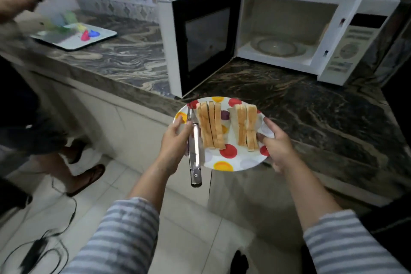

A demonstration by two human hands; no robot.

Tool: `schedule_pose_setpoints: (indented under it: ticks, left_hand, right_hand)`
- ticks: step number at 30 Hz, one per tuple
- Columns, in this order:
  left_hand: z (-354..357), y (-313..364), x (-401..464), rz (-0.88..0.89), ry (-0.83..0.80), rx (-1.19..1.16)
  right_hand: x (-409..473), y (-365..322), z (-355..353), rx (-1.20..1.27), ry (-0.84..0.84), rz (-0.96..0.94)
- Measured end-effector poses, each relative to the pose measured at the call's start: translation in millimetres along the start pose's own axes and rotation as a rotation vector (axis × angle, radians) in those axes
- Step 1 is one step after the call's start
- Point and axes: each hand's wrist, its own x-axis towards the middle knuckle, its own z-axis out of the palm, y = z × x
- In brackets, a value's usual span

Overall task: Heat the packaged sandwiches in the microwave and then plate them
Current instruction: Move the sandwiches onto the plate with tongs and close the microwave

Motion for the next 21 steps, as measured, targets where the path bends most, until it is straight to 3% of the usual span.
schedule_pose_setpoints:
  ticks: [9, 21]
  left_hand:
    - [-109, -18, -101, -0.07, 0.134, -0.035]
    - [-183, -21, -156, -0.041, 0.376, -0.084]
  right_hand:
    - [-96, 41, 71, 0.04, -0.143, 0.059]
    - [-110, 42, 141, -0.135, -0.392, -0.002]
